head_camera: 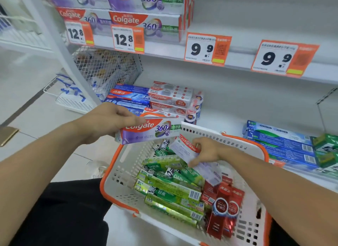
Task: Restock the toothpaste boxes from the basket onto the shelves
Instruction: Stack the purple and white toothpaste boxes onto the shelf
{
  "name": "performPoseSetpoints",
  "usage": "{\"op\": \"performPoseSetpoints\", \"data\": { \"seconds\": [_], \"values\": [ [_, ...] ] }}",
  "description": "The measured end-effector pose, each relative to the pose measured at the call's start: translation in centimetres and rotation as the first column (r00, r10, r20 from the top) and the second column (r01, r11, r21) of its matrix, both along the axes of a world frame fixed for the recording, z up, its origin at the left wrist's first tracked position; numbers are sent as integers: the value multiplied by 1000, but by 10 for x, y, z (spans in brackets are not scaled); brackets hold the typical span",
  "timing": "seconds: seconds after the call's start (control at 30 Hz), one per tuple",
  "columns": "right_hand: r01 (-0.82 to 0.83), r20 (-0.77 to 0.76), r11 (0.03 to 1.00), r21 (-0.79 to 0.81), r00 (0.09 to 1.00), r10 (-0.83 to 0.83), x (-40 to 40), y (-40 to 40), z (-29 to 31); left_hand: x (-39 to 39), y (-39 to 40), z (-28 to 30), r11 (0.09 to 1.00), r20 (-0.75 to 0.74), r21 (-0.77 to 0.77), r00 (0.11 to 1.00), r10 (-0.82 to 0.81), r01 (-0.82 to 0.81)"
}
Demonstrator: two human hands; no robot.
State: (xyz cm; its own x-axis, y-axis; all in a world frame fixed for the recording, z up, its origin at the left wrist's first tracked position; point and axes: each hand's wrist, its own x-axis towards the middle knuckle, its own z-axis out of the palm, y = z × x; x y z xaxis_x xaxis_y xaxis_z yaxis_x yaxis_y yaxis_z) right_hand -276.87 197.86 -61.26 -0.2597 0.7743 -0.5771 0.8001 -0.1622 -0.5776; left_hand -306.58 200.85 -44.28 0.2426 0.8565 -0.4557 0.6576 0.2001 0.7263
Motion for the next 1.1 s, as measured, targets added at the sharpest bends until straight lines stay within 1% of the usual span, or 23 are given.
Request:
{"op": "performPoseSetpoints", "data": {
  "seconds": [0.1,0.13,0.2,0.23,0.27,0.33,0.4,0.47,0.5,0.57,0.6,0.63,0.7,0.73,0.77,0.83,0.87,0.97,1.03,1.1],
  "values": [
    [104,-205,989,-108,971,-124,4,5,44,-11,14,4,996,95,61,994,54,-59],
    [148,-290,975,-165,938,-191,5,4,56,-13,19,5,993,114,92,992,61,-72],
    [219,-463,932,-290,820,-337,10,0,80,-16,28,9,981,168,154,982,90,-117],
    [240,-517,916,-321,766,-382,13,-2,93,-16,31,11,974,199,181,975,100,-137],
    [264,-543,912,-314,738,-401,15,-3,107,-15,34,13,968,235,203,967,95,-145],
    [298,-569,923,-244,727,-385,17,-3,137,-10,36,18,965,353,206,932,83,-164],
    [312,-583,941,-132,743,-328,17,-1,165,-2,34,24,962,495,186,864,85,-201],
    [358,-581,934,-8,758,-296,13,1,190,11,30,32,951,583,180,806,104,-253],
    [385,-579,922,48,762,-288,10,2,198,15,28,36,947,610,177,785,107,-267],
    [376,-512,907,188,826,-236,2,4,212,21,23,40,949,620,194,781,79,-250],
    [329,-444,912,247,874,-195,-1,4,218,22,21,42,954,607,206,793,51,-219],
    [267,-377,925,271,913,-153,-3,4,222,22,19,42,960,590,211,807,24,-183],
    [152,-268,961,233,959,-86,-6,4,226,24,13,42,973,564,200,826,-17,-116],
    [112,-246,972,205,967,-59,-7,4,226,27,10,41,977,555,190,832,-28,-94],
    [95,-263,981,169,964,-48,-9,4,224,31,7,38,981,544,177,838,-34,-75],
    [102,-354,991,84,933,-66,-12,4,216,39,4,34,988,520,150,853,-44,-41],
    [101,-382,993,67,922,-68,-12,4,212,43,3,32,990,508,140,860,-49,-26],
    [57,-431,994,92,902,-12,-5,2,203,52,2,27,990,470,135,882,-33,-35],
    [102,-477,990,97,878,-44,5,-1,204,59,1,25,989,462,142,887,-19,-52],
    [207,-509,973,99,851,-129,19,-5,206,68,0,26,989,490,136,872,-10,-65]
  ]
}}
